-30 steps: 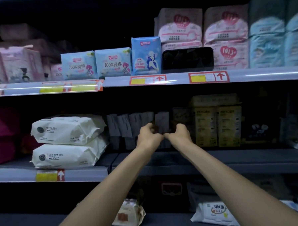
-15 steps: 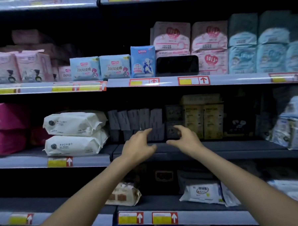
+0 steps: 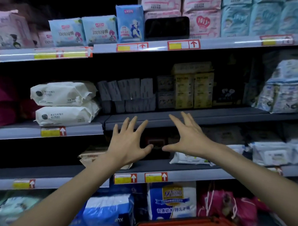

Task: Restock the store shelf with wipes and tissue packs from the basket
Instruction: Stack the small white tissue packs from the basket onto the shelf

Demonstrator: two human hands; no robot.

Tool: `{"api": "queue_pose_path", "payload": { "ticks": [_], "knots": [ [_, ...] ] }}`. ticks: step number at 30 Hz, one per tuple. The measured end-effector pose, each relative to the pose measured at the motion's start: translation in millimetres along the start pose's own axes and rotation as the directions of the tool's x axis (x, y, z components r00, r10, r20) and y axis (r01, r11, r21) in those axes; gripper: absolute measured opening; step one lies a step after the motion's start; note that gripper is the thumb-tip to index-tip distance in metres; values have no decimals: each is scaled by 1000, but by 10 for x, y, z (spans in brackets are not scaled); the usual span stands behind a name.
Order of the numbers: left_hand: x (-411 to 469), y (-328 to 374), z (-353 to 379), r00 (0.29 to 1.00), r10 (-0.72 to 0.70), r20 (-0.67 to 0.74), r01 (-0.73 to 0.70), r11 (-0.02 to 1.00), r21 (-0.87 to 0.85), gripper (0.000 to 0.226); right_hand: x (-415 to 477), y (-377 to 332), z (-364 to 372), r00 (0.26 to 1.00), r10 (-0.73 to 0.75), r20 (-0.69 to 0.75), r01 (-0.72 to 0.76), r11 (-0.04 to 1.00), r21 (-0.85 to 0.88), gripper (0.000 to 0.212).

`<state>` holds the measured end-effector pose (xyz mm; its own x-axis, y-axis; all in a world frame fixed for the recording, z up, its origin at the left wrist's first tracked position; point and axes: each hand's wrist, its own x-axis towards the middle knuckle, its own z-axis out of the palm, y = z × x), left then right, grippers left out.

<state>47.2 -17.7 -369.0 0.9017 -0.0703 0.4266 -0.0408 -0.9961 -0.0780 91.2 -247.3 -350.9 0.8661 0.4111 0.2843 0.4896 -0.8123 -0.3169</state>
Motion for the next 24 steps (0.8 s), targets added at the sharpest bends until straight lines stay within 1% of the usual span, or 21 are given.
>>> {"api": "queue_pose_path", "payload": {
  "ticks": [3, 5, 11, 15, 19, 22, 24],
  "knots": [
    [-170, 92, 200, 1000, 23, -18, -23, 1000, -1, 99, -198, 107, 178, 1000, -25, -1, 25, 1000, 15, 121],
    [-307, 165, 360, 999, 49, -18, -49, 999, -14, 98, -366, 191, 303, 999, -31, 18, 31, 999, 27, 118],
    [-783, 437, 983, 991, 132, -6, -132, 989, -63, 90, -955, 556, 880, 990, 14, 142, -30, 994, 110, 112],
    [-1139, 610, 1464, 987, 160, 31, -156, 983, -102, 87, -1333, 864, 1383, 970, 15, 241, -36, 996, 86, 112],
    [-1494, 736, 1942, 972, 150, 181, -123, 980, -155, 88, -1647, 1115, 1859, 912, 71, 404, -90, 996, 27, 106],
    [-1758, 816, 2305, 922, 148, 358, -97, 983, -156, 91, -1873, 1268, 2186, 858, 49, 512, -66, 998, 15, 102],
    [-1921, 881, 2524, 885, 156, 438, -93, 982, -162, 93, -2011, 1372, 2376, 812, 50, 582, -74, 997, 19, 100]
  ]
}}
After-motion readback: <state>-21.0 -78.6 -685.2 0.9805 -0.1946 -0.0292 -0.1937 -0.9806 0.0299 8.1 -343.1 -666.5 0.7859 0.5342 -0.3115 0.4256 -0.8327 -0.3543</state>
